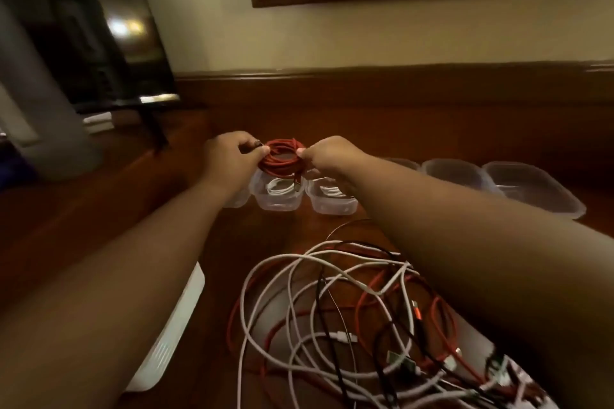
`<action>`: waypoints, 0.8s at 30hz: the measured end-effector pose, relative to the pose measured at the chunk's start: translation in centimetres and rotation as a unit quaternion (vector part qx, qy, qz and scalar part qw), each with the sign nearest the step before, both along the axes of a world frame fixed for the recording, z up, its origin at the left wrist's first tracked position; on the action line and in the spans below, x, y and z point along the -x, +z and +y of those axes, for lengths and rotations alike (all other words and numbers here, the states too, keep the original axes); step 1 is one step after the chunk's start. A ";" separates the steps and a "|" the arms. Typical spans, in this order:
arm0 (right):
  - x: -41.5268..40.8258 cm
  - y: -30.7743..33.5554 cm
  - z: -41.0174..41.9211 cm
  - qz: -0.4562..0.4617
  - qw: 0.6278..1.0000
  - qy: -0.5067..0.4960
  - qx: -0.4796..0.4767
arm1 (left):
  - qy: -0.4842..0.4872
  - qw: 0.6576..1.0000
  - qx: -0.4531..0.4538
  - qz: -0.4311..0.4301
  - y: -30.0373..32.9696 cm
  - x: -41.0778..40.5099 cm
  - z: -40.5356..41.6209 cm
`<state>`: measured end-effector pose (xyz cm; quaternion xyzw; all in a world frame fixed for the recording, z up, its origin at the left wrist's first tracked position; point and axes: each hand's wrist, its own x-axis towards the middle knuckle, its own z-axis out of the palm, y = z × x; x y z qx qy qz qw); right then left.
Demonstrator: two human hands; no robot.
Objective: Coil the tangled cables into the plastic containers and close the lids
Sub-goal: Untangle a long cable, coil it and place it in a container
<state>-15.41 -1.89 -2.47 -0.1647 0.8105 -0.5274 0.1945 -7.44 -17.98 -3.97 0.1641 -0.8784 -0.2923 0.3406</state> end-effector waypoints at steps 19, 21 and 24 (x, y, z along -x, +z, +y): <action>4.5 -2.0 -5.5 0.393 0.756 0.265 -0.452 | 0.039 0.989 -0.144 -0.012 -3.7 2.5 -5.3; 4.8 -2.0 -6.0 0.392 0.729 0.276 -0.488 | 0.031 0.989 -0.142 -0.010 -3.7 2.6 -5.5; 5.1 -2.4 -7.0 0.399 0.694 0.280 -0.529 | 0.013 0.991 -0.137 0.001 -3.7 2.5 -5.6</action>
